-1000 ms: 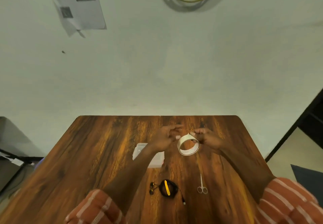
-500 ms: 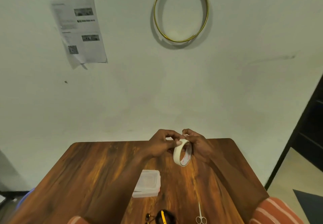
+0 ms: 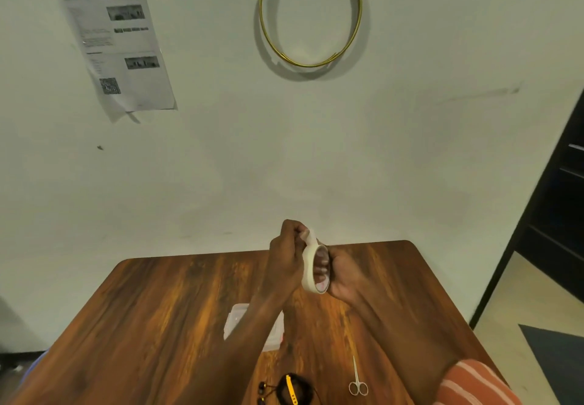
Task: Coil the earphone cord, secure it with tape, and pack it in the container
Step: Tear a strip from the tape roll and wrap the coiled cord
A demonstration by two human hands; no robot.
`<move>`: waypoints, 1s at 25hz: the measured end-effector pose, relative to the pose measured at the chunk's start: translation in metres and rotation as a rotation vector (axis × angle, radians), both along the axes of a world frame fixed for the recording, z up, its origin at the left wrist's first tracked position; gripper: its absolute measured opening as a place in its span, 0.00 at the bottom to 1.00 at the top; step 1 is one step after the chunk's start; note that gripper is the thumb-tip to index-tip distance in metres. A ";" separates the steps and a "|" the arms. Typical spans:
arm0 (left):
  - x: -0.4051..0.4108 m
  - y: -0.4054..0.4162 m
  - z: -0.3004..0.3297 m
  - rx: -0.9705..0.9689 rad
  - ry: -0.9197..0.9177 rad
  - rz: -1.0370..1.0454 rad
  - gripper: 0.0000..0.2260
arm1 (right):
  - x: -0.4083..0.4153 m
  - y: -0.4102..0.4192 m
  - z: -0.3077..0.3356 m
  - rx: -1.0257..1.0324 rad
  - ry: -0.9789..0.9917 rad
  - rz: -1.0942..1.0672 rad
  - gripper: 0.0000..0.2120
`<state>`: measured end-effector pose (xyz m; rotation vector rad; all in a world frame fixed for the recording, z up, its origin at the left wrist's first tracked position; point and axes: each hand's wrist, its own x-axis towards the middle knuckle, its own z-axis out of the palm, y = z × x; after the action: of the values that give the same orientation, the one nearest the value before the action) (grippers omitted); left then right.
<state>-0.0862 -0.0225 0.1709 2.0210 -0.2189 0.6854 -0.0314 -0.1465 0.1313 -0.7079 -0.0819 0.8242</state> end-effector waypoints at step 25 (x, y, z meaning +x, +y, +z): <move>-0.015 0.021 -0.082 0.249 0.324 0.336 0.06 | -0.084 -0.064 -0.223 -1.892 -1.056 0.586 0.15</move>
<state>-0.1015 -0.0014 0.0892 2.4027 0.2433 0.5411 -0.1152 -0.2109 -0.0922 -2.9806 -0.5035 0.8068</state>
